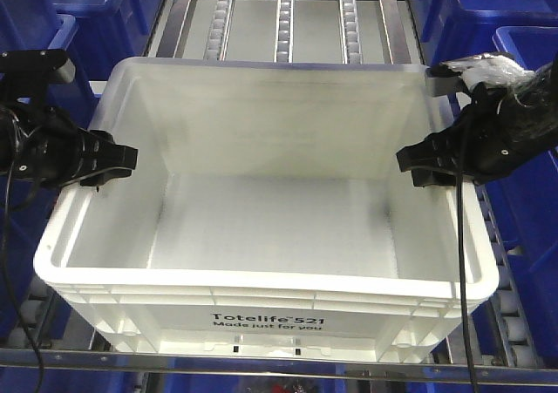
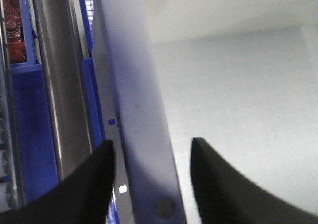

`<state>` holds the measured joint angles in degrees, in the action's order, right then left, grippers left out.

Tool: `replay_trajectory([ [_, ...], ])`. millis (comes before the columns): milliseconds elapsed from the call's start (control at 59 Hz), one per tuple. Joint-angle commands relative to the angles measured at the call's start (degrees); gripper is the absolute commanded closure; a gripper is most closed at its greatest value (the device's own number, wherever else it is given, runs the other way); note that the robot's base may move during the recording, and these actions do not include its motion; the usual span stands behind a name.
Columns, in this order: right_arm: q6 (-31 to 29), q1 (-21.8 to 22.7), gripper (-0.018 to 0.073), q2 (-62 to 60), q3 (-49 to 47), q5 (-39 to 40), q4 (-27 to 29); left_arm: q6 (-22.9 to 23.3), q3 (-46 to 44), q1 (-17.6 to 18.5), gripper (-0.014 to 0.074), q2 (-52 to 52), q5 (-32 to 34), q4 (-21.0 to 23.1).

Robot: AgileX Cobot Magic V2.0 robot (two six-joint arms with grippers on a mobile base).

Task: Move bin from left to right shelf
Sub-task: 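Lower both grippers onto the side rims and close them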

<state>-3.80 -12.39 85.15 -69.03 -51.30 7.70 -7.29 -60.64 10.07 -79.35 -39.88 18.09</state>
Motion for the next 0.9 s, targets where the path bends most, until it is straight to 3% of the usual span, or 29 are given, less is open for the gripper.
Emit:
replay_trajectory([
  [0, 0.2, -0.2, 0.0538, -1.7, -2.0, 2.0, 1.6, 0.3, -1.3, 0.3, 0.0405, 1.0, 2.3, 1.3],
  [34, 0.2, -0.2, 0.0573, -1.7, -2.0, 2.0, 1.7, 0.3, -1.3, 0.3, 0.0449, 1.0, 2.3, 1.3],
  [169, 0.0, -0.2, 0.0568, -1.7, -2.0, 2.0, 1.7, 0.2, -1.3, 0.3, 0.0608, 1.0, 2.3, 1.3],
  [881, -1.7, -0.2, 0.0564, -6.1, -2.0, 7.0, 2.3, -2.0, -1.3, 0.3, 0.0604, 3.6, 7.9, 1.9],
])
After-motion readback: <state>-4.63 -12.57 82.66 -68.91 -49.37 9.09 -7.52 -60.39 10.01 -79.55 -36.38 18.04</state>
